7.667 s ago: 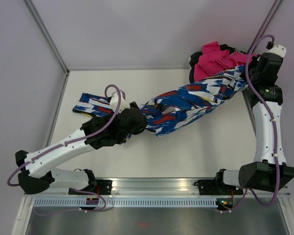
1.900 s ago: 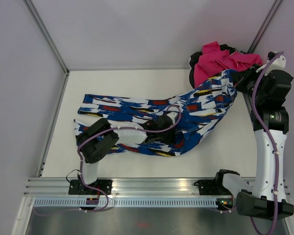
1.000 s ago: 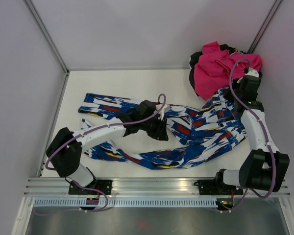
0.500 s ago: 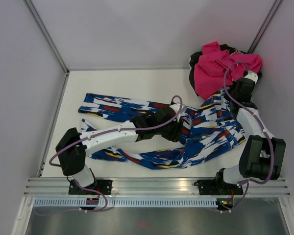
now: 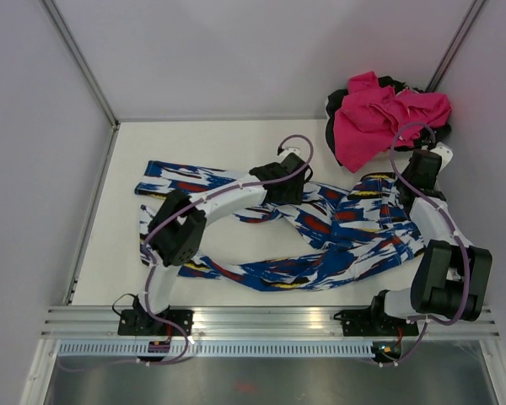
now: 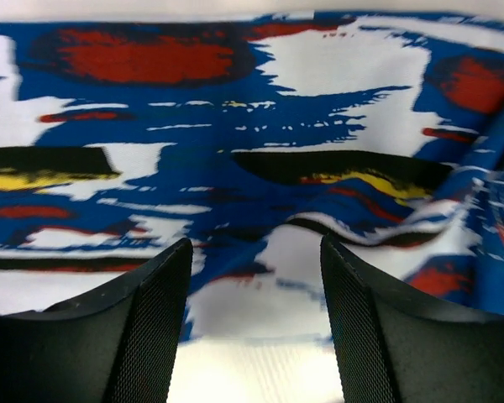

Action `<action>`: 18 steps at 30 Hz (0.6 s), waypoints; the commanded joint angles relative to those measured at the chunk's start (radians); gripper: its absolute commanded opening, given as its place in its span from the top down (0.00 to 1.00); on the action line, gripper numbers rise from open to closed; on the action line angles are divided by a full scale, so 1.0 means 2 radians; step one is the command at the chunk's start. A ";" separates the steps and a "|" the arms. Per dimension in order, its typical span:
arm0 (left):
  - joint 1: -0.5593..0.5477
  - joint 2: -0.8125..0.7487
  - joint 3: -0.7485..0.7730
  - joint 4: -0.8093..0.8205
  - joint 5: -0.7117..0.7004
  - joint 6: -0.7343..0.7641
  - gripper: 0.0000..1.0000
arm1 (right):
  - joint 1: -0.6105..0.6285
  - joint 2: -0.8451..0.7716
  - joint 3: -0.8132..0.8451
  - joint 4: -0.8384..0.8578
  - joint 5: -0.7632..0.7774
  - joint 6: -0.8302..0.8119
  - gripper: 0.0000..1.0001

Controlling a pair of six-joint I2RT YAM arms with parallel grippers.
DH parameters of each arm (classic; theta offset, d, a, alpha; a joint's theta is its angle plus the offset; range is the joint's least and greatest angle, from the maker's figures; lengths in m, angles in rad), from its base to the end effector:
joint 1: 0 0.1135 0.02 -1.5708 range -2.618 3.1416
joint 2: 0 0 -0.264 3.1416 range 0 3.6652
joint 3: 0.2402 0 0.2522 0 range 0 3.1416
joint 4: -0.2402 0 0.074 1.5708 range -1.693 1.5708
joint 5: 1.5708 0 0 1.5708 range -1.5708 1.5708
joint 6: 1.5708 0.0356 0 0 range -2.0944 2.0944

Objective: Fold and stack the trousers
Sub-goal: Flatten the trousers out

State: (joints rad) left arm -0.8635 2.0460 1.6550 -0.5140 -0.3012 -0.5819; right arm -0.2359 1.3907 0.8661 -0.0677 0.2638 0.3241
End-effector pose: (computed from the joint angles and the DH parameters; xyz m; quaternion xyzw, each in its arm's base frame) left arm 0.3049 -0.3404 0.2254 0.0826 0.9320 -0.1073 0.3361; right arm 0.2941 -0.0802 0.2420 0.3012 0.8239 -0.0954 0.4705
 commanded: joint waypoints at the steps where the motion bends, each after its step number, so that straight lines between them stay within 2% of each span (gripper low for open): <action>1: -0.012 0.060 0.058 -0.037 -0.016 -0.019 0.32 | -0.002 0.007 -0.007 0.001 -0.005 0.020 1.00; 2: -0.010 0.072 0.063 -0.046 -0.017 -0.023 0.33 | -0.002 0.004 -0.011 0.005 -0.005 0.022 1.00; 6: 0.021 0.117 0.074 -0.093 -0.024 -0.069 0.45 | -0.008 0.010 -0.014 0.011 -0.004 0.012 1.00; 9: 0.051 0.116 0.049 -0.099 -0.029 -0.089 0.51 | -0.009 0.018 -0.010 0.027 -0.030 0.011 1.00; 13: 0.088 0.093 0.013 -0.115 -0.059 -0.112 0.52 | -0.009 0.040 -0.010 0.057 -0.086 0.043 1.00; 18: 0.136 0.061 -0.059 -0.114 -0.080 -0.158 0.51 | -0.009 0.081 0.016 0.065 -0.101 0.048 1.00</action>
State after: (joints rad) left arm -0.6456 2.1822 1.6497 -0.6445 -0.3801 -0.8124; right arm -0.2527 1.5139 0.8486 0.0139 0.1192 0.3943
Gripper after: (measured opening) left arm 0.481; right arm 0.028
